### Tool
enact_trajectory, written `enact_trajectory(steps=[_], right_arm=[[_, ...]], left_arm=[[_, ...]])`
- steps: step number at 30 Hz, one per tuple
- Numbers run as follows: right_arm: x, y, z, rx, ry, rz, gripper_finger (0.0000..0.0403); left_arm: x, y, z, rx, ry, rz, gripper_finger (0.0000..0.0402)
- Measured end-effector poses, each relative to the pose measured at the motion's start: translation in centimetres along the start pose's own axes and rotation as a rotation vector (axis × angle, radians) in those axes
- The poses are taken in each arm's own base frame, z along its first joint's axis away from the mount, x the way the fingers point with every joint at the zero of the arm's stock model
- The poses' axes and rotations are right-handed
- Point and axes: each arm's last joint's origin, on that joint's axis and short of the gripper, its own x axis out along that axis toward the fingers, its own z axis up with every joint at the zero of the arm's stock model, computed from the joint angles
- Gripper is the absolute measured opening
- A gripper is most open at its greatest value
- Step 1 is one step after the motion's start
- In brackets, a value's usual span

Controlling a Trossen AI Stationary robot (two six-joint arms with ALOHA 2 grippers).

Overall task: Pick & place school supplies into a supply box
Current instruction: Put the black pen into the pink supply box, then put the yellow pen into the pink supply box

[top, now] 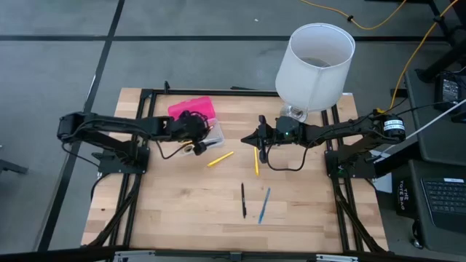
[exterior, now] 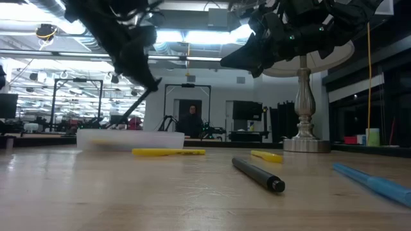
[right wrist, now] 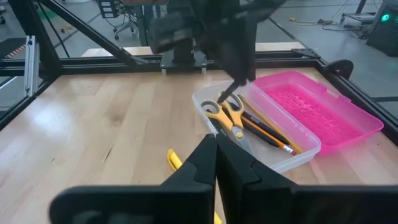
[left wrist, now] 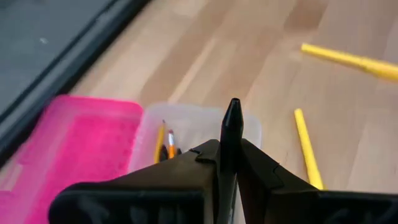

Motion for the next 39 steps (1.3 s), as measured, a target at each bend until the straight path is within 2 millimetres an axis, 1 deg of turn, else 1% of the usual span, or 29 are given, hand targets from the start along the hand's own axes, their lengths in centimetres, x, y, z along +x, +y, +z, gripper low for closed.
enact_trajectory(steps=[5, 8, 11, 18, 26, 35, 39], right_arm=[[0.0, 0.0, 0.0, 0.0, 0.001, 0.001, 0.0004], [0.0, 0.0, 0.0, 0.0, 0.001, 0.001, 0.001], [0.0, 0.0, 0.0, -0.001, 0.002, 0.002, 0.0013], [0.0, 0.0, 0.0, -0.002, 0.003, 0.002, 0.0004], [0.0, 0.0, 0.0, 0.0, 0.003, 0.002, 0.002], [0.0, 0.0, 0.0, 0.0, 0.003, 0.002, 0.0004], [0.0, 0.0, 0.0, 0.0, 0.003, 0.001, 0.0018]], left_arm=[[1.4, 0.2, -0.6, -0.007, 0.091, 0.006, 0.0023], [1.7, 0.4, -1.0, -0.012, 0.137, 0.0, 0.0023], [1.7, 0.3, -1.1, -0.013, 0.155, -0.027, 0.0023], [1.7, 0.3, -1.1, -0.004, 0.158, -0.044, 0.0028], [1.7, 0.3, -1.1, -0.003, 0.158, -0.044, 0.005], [1.7, 0.2, -1.1, -0.004, 0.165, -0.073, 0.0055], [1.7, 0.2, -1.2, -0.004, 0.166, -0.077, 0.0054]])
